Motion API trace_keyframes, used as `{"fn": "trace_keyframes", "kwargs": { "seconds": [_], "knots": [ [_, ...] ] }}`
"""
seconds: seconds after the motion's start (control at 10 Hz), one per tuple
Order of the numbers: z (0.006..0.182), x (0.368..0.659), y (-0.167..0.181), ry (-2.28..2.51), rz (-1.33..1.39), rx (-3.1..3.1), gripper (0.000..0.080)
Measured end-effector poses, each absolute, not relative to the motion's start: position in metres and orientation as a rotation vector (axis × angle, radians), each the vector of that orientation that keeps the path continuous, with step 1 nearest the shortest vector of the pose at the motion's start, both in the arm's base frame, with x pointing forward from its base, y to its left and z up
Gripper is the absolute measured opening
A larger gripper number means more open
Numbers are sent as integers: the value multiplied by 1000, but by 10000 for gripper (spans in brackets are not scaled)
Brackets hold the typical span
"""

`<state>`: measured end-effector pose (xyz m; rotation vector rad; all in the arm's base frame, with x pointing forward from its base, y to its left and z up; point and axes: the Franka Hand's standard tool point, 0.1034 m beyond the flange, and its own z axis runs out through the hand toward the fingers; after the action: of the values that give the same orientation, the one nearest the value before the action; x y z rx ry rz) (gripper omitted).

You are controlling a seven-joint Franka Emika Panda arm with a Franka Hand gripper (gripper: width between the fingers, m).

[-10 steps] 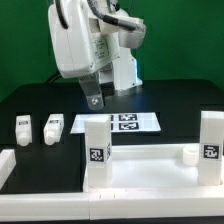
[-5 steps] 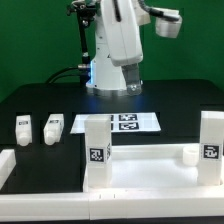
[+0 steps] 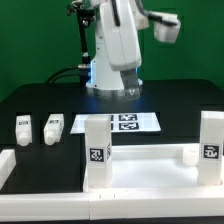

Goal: Assemble desk

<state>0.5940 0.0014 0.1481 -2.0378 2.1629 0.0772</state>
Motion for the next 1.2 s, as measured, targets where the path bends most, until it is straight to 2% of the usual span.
{"fn": "trace_keyframes", "kwargs": {
  "seconds": [0.3,0.4,0.9,1.2],
  "knots": [
    [93,548,10,2215,108,-2078,648],
    [83,543,17,2219,123,-2098,648],
    [81,543,18,2205,123,-2115,648],
    [33,522,33,2284,134,-2129,648]
  ]
}}
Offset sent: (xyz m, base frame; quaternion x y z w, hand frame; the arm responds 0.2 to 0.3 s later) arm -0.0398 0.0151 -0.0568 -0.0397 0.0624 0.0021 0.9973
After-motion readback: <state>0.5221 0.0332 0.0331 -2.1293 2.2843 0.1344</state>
